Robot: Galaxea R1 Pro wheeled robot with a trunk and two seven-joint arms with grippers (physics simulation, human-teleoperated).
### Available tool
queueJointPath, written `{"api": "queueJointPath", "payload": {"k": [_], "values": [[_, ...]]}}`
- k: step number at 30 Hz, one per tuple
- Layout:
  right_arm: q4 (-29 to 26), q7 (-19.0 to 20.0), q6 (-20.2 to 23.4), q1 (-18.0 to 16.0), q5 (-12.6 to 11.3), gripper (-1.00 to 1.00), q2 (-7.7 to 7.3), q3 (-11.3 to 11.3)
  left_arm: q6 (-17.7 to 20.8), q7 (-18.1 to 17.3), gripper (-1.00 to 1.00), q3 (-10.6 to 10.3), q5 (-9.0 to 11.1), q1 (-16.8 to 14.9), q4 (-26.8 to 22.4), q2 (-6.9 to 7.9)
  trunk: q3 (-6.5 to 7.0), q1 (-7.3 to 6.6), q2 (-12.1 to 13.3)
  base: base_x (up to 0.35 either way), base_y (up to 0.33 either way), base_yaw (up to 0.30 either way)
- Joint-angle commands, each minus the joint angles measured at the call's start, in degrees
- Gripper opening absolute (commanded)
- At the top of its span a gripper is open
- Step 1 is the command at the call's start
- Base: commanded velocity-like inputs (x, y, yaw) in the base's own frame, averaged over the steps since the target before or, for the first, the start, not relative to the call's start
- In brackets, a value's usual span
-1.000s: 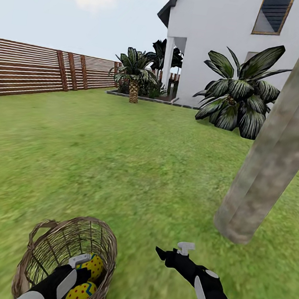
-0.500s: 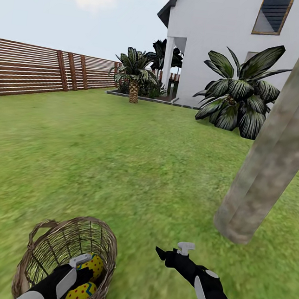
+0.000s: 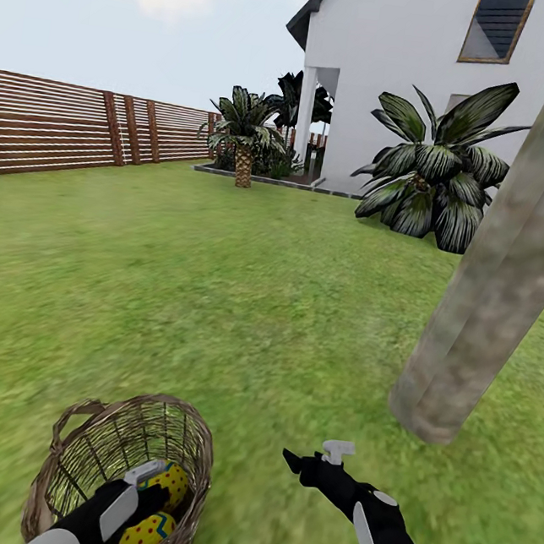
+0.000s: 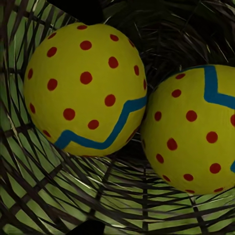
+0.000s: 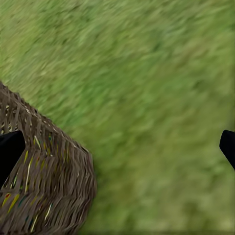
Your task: Take the three Easter eggs out of the wicker basket on the lawn in the garden, then place them on the lawn next to a single tree (choose any tree) so that all three eggs are next to the same tree and none are left in the basket.
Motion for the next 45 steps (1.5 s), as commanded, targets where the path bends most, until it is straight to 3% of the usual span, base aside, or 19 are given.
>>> {"api": "queueJointPath", "payload": {"k": [1, 11, 18, 27, 32, 36, 40, 45], "values": [[-0.1, 0.2, 0.5, 0.0, -0.5, 1.00, 0.06, -0.2, 0.3, 0.4, 1.00, 0.4, 0.7, 0.0, -0.2, -0.01, -0.05, -0.01, 0.0, 0.000, 0.000, 0.000], [-0.1, 0.2, 0.5, 0.0, -0.5, 1.00, 0.02, -0.3, 0.2, 0.7, 1.00, 0.4, 2.0, 0.0, -0.2, 0.43, -0.05, -0.01, 0.0, 0.000, 0.000, 0.000], [-0.1, 0.2, 0.5, 0.0, -0.5, 1.00, 0.02, -0.3, 0.2, 1.8, 1.00, 0.4, 7.0, 0.0, -0.2, 1.67, -0.05, -0.01, 0.0, 0.000, 0.000, 0.000], [-0.1, 0.2, 0.5, 0.0, -0.5, 1.00, 0.06, -0.2, 0.1, 4.1, 1.00, 0.4, 10.4, 0.0, -0.2, 2.12, -0.05, -0.01, 0.0, 0.000, 0.000, 0.000], [-0.1, 0.2, 0.5, 0.0, -0.5, 1.00, 0.06, -0.3, 0.1, 4.7, 1.00, 0.4, 13.5, 0.1, -0.2, 2.17, -0.05, -0.01, 0.0, 0.000, 0.000, 0.000], [-0.1, 0.2, 0.5, 0.0, -0.5, 1.00, 0.06, -0.3, 0.1, 5.2, 1.00, 0.4, 14.2, 0.1, -0.1, 2.18, -0.05, -0.01, 0.0, 0.000, 0.000, 0.000], [-0.1, 0.2, 0.5, 0.0, -0.5, 1.00, 0.06, -0.3, 0.1, 5.3, 1.00, 0.4, 14.3, 0.1, -0.1, 2.14, -0.77, 0.86, -1.6, 0.000, 0.000, 0.000], [-0.1, 0.2, 0.5, 0.0, -0.5, 1.00, 0.06, -0.2, 0.0, 5.4, 1.00, 0.5, 14.4, 0.1, -0.2, 2.11, -1.88, 0.99, -1.7, 0.000, 0.000, 0.000]]}}
